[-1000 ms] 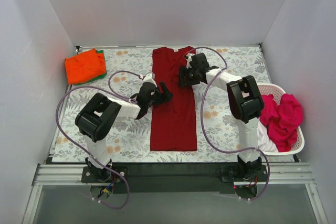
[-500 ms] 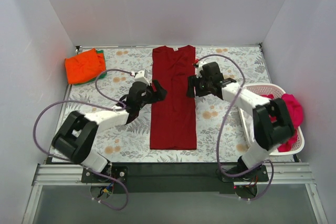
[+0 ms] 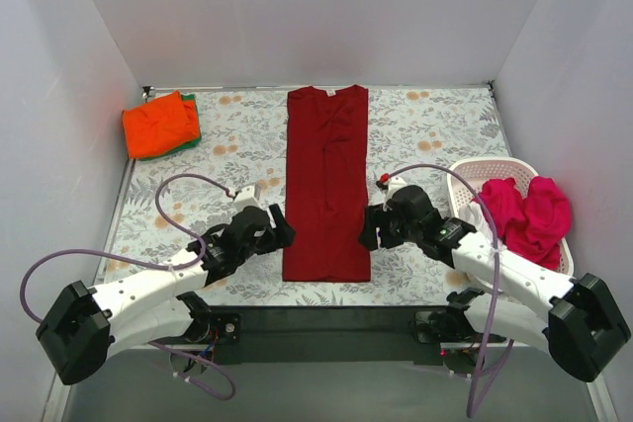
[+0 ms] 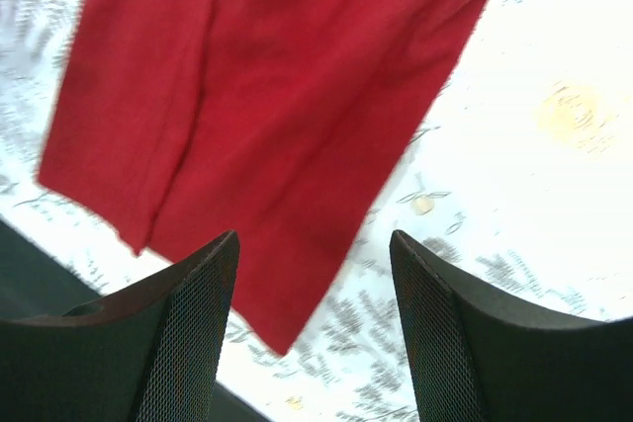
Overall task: Fold and stack the t-shirts
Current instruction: Fold the tshirt
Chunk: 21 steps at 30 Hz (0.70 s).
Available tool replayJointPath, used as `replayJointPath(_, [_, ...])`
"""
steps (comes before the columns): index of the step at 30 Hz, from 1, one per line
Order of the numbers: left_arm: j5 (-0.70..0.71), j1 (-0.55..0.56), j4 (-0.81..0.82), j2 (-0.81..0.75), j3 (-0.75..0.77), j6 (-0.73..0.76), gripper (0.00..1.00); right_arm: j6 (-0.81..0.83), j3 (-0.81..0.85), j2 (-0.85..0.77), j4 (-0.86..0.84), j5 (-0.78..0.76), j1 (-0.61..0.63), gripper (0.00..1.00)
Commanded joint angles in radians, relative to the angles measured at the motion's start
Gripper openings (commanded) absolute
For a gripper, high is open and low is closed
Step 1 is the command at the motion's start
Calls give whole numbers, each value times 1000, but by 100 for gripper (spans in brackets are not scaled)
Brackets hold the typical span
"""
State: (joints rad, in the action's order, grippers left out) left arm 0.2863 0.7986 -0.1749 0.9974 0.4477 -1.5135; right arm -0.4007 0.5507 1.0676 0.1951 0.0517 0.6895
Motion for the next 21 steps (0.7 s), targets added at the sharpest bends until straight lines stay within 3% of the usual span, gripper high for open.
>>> replayJointPath(1, [45,51,-217,-48,-21,-131,62,-93,-29,-73,4,-47,42,57])
replayJointPath(12, [-7,209,-314,-105,-96,-339,56,-262,-135,-100,-2,-128,206,56])
replayJointPath(21, [16,300,-324,-69,-103,-393,49,-374,-160,-38,-48,-177,332,56])
